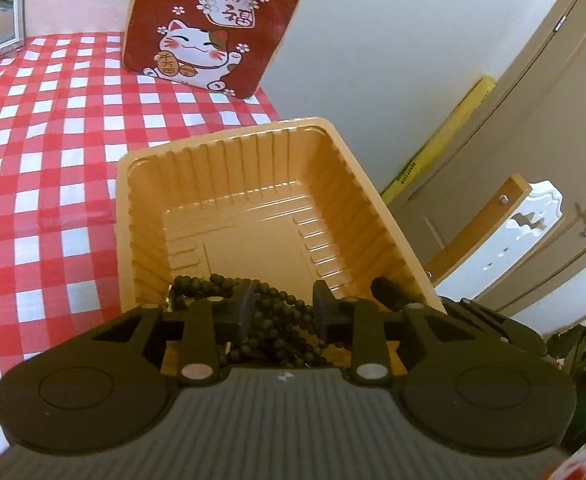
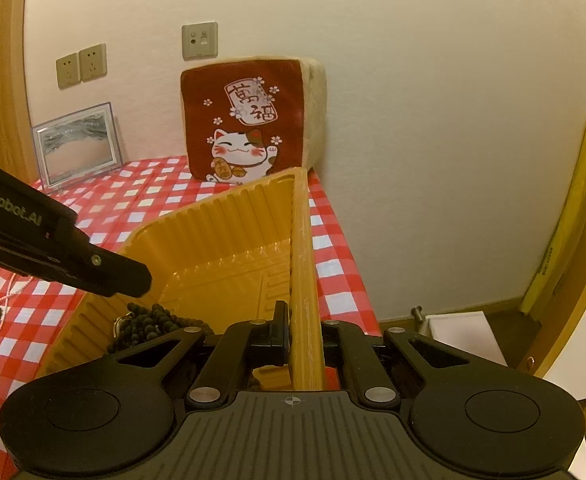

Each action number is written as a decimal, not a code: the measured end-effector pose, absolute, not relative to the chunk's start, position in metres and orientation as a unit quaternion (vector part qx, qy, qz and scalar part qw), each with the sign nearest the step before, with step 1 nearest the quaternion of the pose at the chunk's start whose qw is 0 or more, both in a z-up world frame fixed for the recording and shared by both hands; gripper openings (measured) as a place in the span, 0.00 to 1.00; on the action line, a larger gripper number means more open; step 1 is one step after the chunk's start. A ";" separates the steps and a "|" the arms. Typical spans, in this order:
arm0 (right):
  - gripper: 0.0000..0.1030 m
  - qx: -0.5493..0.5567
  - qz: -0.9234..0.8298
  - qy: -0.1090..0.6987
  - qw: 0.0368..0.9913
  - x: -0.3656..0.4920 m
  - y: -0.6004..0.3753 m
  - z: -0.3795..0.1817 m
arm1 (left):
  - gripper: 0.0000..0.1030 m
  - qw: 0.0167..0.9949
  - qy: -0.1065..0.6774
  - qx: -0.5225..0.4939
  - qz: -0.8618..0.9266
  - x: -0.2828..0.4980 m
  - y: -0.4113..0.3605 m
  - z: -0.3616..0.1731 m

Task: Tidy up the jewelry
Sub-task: 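Lower the dark bead strand into the orange tray and open the left tool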

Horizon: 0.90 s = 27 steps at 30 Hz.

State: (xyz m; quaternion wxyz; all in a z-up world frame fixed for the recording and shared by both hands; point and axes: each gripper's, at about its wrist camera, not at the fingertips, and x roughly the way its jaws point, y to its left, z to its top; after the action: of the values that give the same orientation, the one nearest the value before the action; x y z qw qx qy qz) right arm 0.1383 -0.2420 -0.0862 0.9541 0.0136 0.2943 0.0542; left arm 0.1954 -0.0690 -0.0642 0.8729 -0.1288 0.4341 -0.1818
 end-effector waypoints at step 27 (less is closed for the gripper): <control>0.05 0.012 0.054 0.293 0.954 0.135 -0.241 -0.087 | 0.31 0.902 0.400 -0.121 -0.109 0.154 -0.007 -0.054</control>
State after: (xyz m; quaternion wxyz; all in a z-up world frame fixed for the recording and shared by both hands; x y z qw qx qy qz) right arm 0.1353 -0.2407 -0.0873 0.9545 0.0120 0.2930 0.0542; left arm 0.1544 -0.0073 -0.0536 0.9020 -0.1212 0.3998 -0.1087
